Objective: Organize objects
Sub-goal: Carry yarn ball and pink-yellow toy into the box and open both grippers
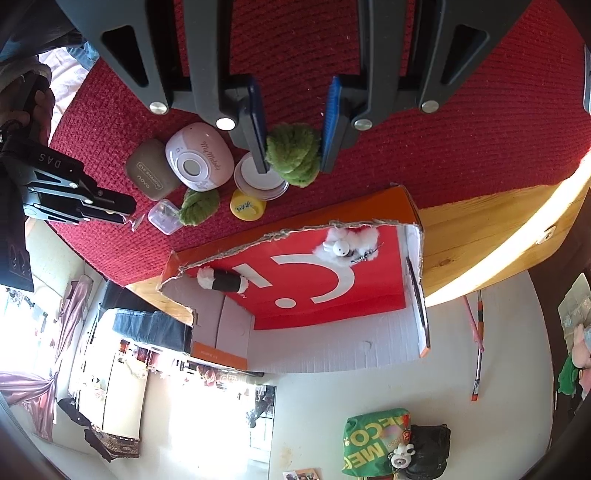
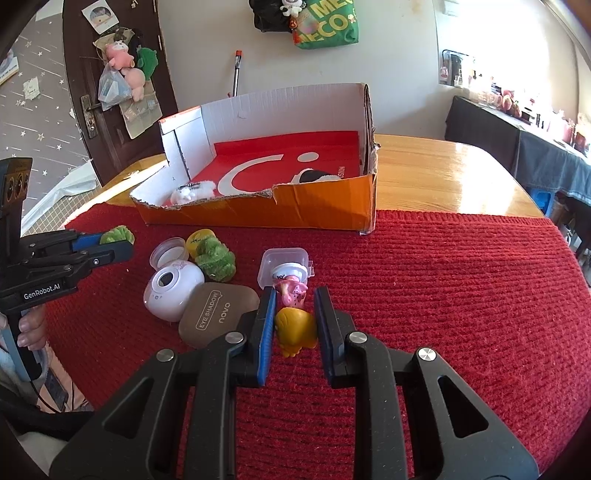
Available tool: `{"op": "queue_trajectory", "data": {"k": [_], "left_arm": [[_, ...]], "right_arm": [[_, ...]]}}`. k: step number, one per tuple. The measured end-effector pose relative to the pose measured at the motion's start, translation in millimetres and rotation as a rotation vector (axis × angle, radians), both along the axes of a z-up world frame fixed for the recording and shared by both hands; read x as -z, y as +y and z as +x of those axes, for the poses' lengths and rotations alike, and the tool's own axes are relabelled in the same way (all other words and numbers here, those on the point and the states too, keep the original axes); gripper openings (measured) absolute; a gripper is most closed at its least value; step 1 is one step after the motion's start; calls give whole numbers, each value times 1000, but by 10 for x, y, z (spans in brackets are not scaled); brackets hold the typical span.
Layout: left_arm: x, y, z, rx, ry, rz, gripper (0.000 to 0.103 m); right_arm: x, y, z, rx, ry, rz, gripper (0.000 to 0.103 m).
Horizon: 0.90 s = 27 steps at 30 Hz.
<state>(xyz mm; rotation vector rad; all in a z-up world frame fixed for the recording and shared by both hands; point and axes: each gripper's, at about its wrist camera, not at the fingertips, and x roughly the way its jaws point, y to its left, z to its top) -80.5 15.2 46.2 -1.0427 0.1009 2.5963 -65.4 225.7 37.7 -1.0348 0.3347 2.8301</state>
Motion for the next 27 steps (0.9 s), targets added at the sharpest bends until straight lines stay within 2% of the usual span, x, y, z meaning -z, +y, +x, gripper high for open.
{"op": "queue_trajectory", "data": {"k": [8,14,20,27], "left_arm": [[-96,6,30,7,18,9,28],[-281,60,-19,35,47,22,28],[-429,170,-244,80,35,33,28],[-410,344,-633,151,-15,7,28]], "right_arm": [[-59,0,16,-4,10,-6,20],[-292,1,-49,-23,54,-9,20],[-529,23,-293,-62,82,-10,20],[-587,66,-787,-121,31,-12,20]]}}
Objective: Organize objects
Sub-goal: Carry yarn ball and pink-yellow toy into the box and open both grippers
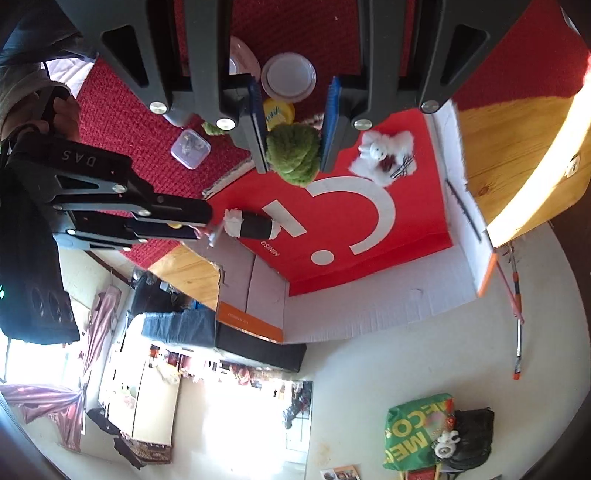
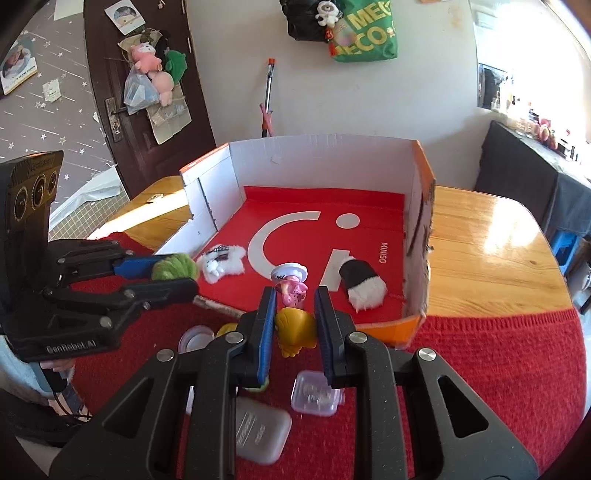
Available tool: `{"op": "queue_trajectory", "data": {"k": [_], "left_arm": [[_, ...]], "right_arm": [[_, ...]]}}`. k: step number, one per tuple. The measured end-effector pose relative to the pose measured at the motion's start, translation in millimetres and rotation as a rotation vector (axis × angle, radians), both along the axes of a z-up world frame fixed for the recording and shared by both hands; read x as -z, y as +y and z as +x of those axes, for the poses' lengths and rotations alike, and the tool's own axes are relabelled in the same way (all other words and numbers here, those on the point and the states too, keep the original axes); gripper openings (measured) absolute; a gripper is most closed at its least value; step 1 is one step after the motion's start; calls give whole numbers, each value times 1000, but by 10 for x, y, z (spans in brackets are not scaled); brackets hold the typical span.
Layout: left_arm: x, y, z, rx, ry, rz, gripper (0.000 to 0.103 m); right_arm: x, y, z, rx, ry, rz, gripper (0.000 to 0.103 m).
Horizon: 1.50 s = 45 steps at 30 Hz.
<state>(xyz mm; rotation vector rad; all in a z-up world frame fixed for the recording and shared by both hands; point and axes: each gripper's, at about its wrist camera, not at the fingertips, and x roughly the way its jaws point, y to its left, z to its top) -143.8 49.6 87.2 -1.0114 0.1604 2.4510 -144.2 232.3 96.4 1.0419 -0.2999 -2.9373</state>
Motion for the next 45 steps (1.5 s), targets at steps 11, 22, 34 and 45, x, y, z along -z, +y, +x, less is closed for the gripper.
{"op": "queue_trajectory", "data": {"k": [11,22,34,45], "left_arm": [[319,161,-504,50,-113,-80,28],[457,212,-681,83,-175,-108,28],[523,244,-803,110,-217,-127,29],[527,248,-797,115,-217,-129,34]], "right_arm": [[326,53,-670,-49,-183,20,20],[509,19,-884,-95,-288,48,20],[536,22,-944,-114,-319,45,20],[542,18,-953,-122,-325,61,21]]}}
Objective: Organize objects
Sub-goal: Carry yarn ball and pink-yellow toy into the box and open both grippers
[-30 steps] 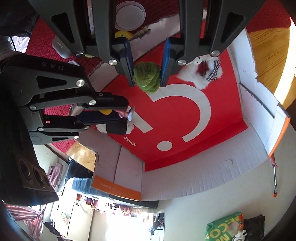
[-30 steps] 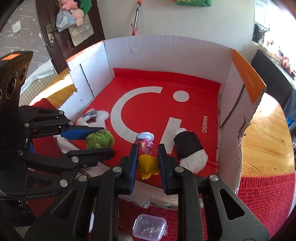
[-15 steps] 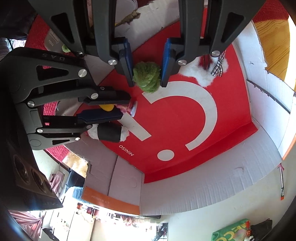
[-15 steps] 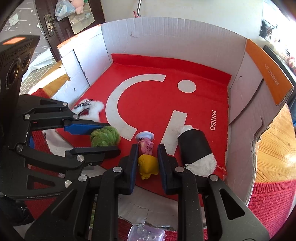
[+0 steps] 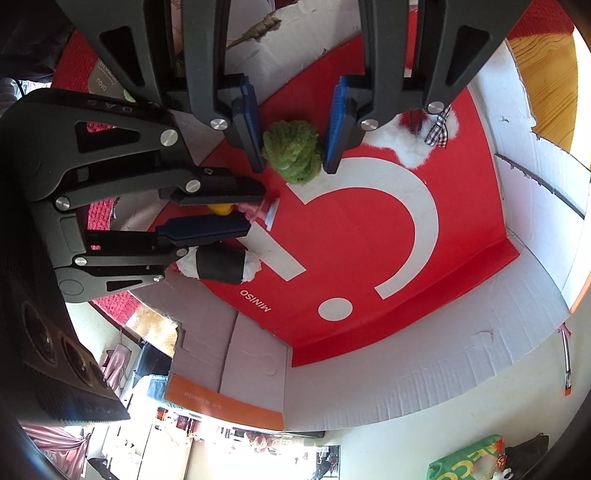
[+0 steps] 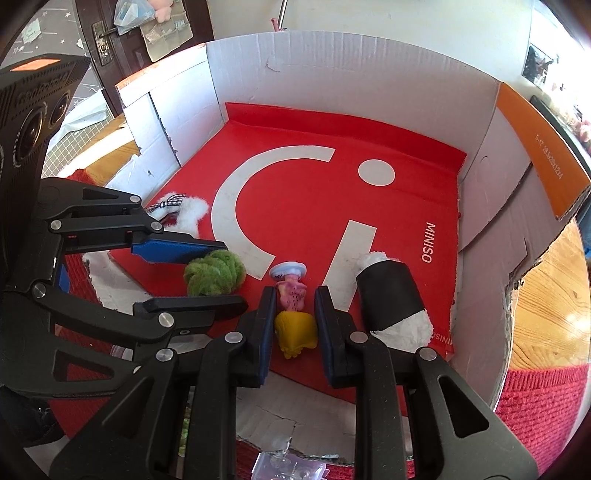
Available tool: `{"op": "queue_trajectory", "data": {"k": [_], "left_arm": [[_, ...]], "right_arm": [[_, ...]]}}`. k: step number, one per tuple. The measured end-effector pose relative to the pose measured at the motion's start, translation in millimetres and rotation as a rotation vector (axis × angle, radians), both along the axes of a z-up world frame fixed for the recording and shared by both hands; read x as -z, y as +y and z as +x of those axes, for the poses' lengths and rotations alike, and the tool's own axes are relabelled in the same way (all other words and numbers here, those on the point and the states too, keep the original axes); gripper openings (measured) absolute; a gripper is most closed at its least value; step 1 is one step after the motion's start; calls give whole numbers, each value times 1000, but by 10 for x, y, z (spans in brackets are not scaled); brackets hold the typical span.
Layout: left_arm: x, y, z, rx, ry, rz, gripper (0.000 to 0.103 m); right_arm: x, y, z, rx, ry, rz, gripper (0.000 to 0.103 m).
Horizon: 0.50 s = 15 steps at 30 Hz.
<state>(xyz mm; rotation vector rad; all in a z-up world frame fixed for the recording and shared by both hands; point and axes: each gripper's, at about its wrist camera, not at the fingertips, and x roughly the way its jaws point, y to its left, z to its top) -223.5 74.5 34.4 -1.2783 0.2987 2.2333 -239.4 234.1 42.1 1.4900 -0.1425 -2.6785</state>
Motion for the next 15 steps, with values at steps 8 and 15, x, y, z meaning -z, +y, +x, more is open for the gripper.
{"op": "queue_trajectory", "data": {"k": [8,15], "left_arm": [[2,-10,-10,-9,2,0,42],[-12,-23,-19,-16,4,3,42]], "right_arm": [[2,28,-1,2,1,-4,21],[-5,33,-10,7,3,-7,21]]}}
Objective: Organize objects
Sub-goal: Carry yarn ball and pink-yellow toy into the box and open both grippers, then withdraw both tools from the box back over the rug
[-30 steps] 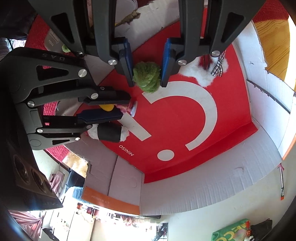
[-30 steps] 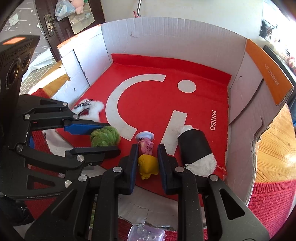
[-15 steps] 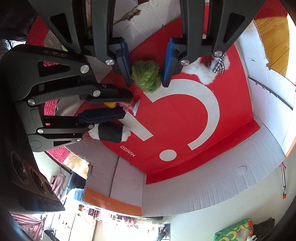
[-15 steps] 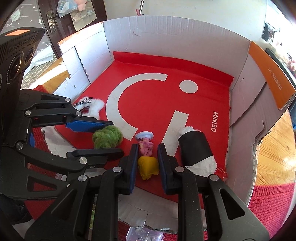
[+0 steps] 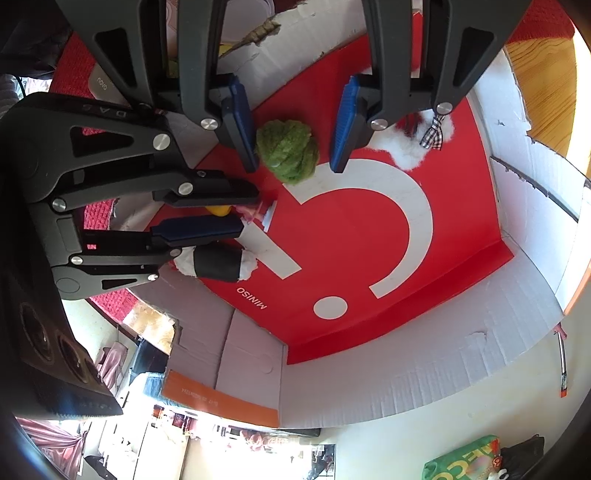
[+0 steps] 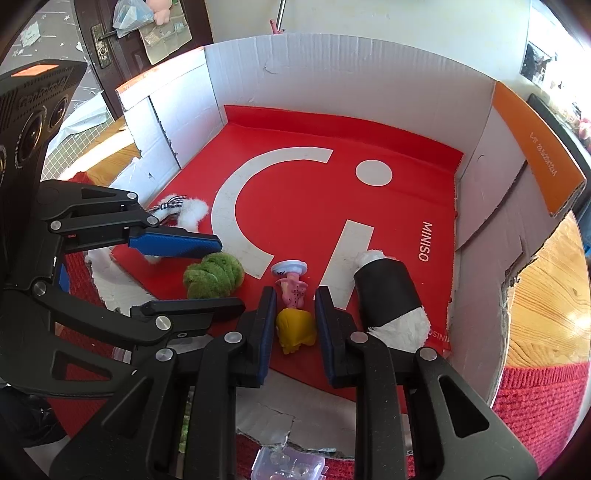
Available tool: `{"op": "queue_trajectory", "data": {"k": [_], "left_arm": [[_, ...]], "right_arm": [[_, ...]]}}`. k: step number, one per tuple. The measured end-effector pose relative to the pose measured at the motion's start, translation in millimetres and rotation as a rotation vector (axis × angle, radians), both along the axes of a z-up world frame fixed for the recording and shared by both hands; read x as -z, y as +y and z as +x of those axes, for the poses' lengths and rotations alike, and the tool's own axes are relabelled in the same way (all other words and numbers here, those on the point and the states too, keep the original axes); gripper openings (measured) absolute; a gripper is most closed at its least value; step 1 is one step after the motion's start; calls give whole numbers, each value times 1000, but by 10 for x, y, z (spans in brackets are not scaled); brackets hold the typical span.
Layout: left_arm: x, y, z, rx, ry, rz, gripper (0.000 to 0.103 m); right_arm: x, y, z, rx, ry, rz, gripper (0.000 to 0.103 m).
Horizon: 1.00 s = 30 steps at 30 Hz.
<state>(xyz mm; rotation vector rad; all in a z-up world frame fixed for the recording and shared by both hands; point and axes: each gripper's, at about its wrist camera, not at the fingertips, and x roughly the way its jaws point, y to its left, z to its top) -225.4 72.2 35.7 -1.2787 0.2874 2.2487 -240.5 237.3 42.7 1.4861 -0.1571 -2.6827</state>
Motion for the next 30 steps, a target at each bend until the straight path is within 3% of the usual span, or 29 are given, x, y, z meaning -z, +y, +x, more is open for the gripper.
{"op": "queue_trajectory", "data": {"k": [11,25,28,30], "left_arm": [[-56,-64,48,-17,2,28,42],[-307,-264,292,-102,45,139,53],[-367,-339,374,-134,58,167,53],[-402,-376,425,-154,77,168,53]], "right_arm": [[-73,4,46,4,19,-10,21],[-332,-19,273,24,103,-10,21],[-405,-6,356,40,129,-15,26],[-443,-2,407,47,146,-20,35]]}}
